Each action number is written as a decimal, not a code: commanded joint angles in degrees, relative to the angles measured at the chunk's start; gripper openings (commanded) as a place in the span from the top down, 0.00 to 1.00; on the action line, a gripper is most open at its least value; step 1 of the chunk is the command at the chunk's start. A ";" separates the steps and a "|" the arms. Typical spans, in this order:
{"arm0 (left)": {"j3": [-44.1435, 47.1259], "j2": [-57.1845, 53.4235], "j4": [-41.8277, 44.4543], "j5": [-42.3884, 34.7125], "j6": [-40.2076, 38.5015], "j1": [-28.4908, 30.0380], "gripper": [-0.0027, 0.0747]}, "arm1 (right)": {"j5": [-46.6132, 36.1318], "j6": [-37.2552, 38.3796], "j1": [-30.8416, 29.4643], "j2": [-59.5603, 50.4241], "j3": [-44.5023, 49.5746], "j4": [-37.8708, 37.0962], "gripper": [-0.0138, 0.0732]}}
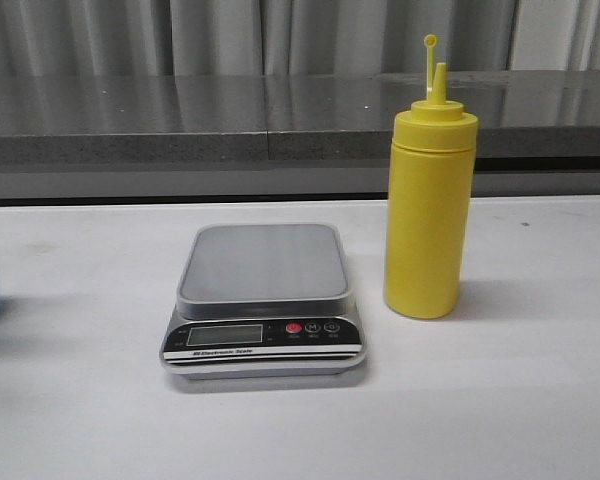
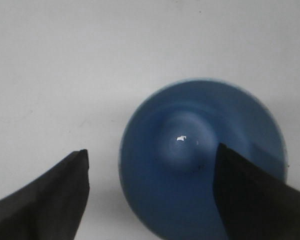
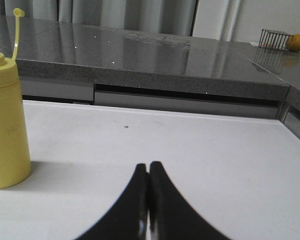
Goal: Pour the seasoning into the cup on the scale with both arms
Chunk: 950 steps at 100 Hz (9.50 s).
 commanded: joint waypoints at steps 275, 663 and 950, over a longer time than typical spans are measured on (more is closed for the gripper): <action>-41.63 18.68 -9.63 21.01 1.55 -27.56 0.99 | -4.67 -0.23 -0.12 -0.89 0.05 -0.52 0.98; 34.37 -76.22 3.07 -21.70 3.05 -2.86 0.99 | -8.54 -0.23 -0.13 -0.89 0.05 -0.52 0.98; 34.37 -76.22 3.07 -21.70 3.05 -2.86 0.99 | -78.48 8.85 14.91 96.37 -18.32 -12.95 0.17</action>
